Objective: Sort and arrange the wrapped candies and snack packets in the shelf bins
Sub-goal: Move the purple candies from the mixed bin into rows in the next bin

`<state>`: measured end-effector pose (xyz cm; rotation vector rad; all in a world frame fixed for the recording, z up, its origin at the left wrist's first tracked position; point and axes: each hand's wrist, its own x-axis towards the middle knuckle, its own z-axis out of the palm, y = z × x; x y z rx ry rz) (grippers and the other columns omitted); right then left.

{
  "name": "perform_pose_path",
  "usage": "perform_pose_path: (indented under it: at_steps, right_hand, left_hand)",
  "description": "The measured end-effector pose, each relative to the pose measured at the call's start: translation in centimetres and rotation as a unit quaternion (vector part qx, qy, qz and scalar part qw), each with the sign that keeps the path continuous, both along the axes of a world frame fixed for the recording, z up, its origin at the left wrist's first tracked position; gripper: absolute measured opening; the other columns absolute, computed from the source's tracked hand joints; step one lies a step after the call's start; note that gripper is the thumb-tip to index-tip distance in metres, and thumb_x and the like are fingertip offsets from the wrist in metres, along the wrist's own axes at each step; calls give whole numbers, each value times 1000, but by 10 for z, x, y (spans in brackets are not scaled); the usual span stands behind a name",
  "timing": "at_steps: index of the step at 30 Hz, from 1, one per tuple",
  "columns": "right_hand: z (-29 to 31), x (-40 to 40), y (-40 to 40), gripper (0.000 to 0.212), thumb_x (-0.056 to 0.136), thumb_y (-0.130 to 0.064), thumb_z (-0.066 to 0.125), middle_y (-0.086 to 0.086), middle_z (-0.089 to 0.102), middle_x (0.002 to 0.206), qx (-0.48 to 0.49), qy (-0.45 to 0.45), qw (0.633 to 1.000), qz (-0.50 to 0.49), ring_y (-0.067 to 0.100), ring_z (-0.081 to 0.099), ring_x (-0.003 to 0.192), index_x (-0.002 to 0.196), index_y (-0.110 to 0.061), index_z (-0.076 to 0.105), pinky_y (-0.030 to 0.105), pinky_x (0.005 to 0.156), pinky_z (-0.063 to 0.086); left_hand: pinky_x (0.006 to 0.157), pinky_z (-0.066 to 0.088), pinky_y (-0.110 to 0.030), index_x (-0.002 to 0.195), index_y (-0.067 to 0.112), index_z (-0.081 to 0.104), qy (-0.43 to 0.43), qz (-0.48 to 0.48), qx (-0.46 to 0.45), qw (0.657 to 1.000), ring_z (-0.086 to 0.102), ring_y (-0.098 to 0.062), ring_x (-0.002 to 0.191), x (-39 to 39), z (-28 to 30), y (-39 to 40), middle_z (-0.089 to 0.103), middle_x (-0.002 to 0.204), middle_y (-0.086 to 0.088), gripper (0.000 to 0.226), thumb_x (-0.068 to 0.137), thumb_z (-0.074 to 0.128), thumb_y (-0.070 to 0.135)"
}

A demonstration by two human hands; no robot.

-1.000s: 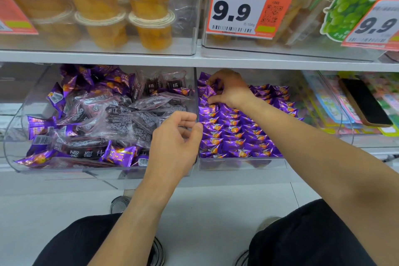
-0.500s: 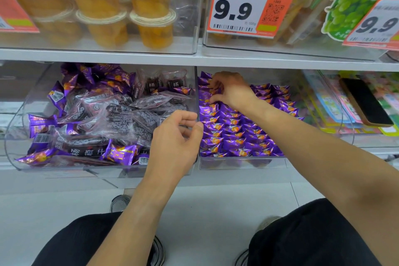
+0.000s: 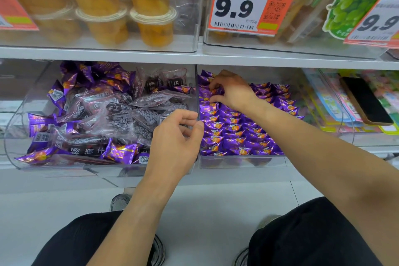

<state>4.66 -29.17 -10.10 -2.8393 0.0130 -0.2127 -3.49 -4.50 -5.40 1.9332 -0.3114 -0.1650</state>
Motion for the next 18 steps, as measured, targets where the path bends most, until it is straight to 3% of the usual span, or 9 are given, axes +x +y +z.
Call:
perform_pose_path:
  at_steps: [4,11,18]
  right_hand:
    - [-1,-2,-1,37,76,-35,84,2,58,111,4,-5,1000,5,23,59,96,106,-19,69,37,80,53]
    - [-2,-6,-7,40,72,-36,87,0,59,107,48,-28,998,-21,9,53,87,105,-20,71,27,78,50]
    - [-3,-7,-12,39,74,-29,87,5,64,104,128,-23,990,-61,17,62,84,106,-13,71,25,76,52]
  left_hand:
    - [70,55,-22,107,21,66,0,-1,2,1000,62,-2,71,0,0,0,68,87,12,16,91,65,26]
    - [69,53,-19,106,21,67,-4,-1,2,1000,61,-1,70,0,0,0,67,86,12,16,91,66,25]
    - [70,55,-22,106,22,67,-7,0,6,1000,61,-2,70,0,0,1,68,86,12,16,91,66,26]
